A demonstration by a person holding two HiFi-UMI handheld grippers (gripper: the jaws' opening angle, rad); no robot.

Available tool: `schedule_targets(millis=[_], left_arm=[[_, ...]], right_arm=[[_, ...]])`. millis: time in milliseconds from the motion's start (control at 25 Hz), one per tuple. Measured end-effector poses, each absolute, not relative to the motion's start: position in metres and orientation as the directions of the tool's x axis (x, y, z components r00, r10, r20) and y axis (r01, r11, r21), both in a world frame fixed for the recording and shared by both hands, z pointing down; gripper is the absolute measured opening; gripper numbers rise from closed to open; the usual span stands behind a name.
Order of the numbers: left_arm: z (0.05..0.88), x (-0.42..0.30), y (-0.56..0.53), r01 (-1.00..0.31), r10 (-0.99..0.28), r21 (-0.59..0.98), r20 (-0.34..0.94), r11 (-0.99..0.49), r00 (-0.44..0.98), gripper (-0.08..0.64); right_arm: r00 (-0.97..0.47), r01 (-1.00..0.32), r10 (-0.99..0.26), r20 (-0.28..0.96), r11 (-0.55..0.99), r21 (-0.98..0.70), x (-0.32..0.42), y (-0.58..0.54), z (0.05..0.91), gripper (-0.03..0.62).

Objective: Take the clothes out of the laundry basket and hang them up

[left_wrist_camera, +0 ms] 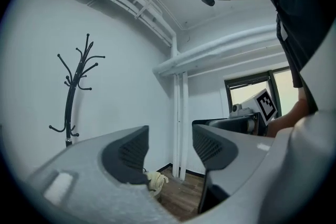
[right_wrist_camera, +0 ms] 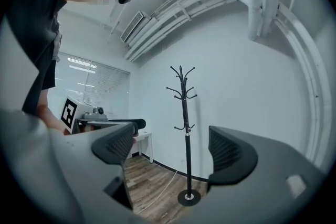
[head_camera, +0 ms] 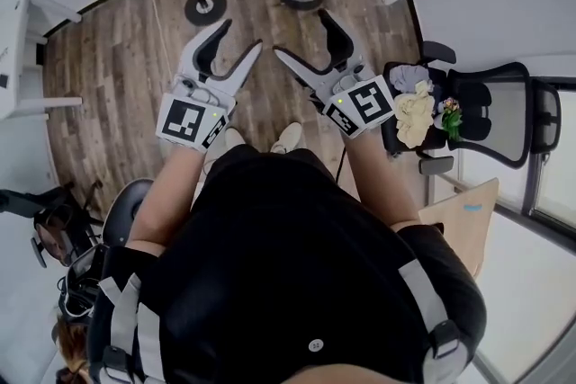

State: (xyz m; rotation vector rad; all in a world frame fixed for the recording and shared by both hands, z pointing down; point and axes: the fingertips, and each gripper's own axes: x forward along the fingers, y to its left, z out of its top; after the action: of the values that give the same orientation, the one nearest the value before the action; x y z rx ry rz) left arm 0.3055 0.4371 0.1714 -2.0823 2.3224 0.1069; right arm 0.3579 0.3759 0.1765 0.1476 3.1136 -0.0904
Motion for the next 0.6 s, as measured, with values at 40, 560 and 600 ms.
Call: schedule_targets(millis=[40, 560, 600], left_arm=[[0.173, 0.304, 0.434, -0.992, -0.991, 0.046, -0.059, 0.115, -0.118, 0.292], [0.186, 0.312, 0.362, -0.993, -0.993, 0.031, -0.026, 0.118, -0.119, 0.416], [0.186, 0.314, 0.355, -0.992, -0.992, 0.029, -0.026, 0.120, -0.120, 0.423]], right_arm=[[-0.996, 0.086, 0.085, -0.019, 0.994, -0.060, 0.359, 0.371, 0.178, 0.446], [-1.000, 0.021, 0.021, -0.004, 0.999, -0.027, 0.388, 0.288, 0.184, 0.497], [-1.000, 0.020, 0.020, -0.005, 0.999, -0.028, 0.392, 0.280, 0.185, 0.502]])
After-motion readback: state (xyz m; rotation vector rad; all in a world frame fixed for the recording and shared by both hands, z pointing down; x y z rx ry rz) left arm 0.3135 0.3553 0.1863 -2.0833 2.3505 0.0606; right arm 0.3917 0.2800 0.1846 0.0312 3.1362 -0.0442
